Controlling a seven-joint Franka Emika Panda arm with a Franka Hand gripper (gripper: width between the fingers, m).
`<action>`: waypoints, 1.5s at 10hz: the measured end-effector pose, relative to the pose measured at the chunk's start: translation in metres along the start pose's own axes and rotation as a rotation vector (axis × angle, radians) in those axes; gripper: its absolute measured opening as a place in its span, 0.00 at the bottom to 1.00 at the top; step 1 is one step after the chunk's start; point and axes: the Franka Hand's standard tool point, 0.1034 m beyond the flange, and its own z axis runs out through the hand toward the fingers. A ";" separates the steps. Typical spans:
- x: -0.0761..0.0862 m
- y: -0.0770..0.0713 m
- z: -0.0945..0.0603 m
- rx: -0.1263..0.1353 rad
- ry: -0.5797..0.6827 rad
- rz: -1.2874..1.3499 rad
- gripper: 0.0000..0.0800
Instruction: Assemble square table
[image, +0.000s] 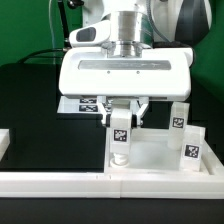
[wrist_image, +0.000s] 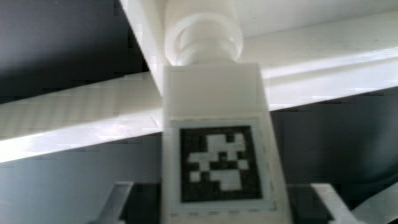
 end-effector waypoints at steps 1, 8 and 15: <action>-0.005 0.001 0.004 -0.004 -0.008 -0.002 0.36; -0.007 -0.005 0.008 -0.018 0.035 -0.012 0.47; -0.007 -0.005 0.008 -0.018 0.034 -0.012 0.81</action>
Offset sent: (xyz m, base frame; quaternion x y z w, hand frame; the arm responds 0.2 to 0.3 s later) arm 0.0025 -0.0008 -0.0205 -0.0376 0.0080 -0.0017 0.9993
